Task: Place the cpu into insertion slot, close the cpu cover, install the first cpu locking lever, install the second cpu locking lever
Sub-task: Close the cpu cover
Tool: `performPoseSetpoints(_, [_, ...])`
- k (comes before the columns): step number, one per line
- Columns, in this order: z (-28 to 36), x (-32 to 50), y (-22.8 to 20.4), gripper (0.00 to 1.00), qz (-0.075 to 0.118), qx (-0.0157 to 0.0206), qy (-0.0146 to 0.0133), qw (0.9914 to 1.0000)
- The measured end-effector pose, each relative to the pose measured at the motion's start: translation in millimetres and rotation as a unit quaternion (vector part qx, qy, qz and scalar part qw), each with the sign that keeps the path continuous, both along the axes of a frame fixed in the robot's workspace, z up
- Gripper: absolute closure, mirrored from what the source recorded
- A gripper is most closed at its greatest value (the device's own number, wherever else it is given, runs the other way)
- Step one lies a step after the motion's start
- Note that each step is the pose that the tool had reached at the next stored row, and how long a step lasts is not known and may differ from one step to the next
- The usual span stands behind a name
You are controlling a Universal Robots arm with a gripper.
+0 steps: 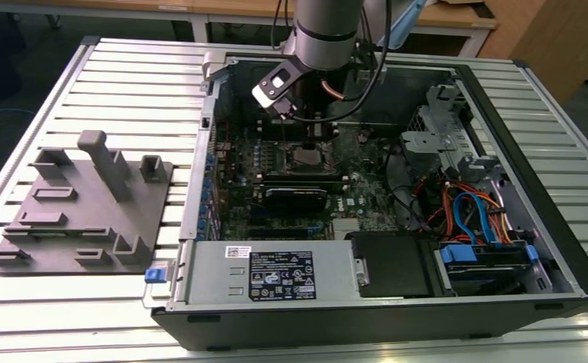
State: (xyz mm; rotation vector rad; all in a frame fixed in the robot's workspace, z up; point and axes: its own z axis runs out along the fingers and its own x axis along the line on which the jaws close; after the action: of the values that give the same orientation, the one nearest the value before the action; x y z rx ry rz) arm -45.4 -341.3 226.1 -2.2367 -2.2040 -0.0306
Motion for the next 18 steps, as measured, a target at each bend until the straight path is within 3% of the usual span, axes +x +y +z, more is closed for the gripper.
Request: performPoseSetpoints(18, [7.0,0.0,0.0,0.89,0.000,-0.0001,0.0001,1.00000])
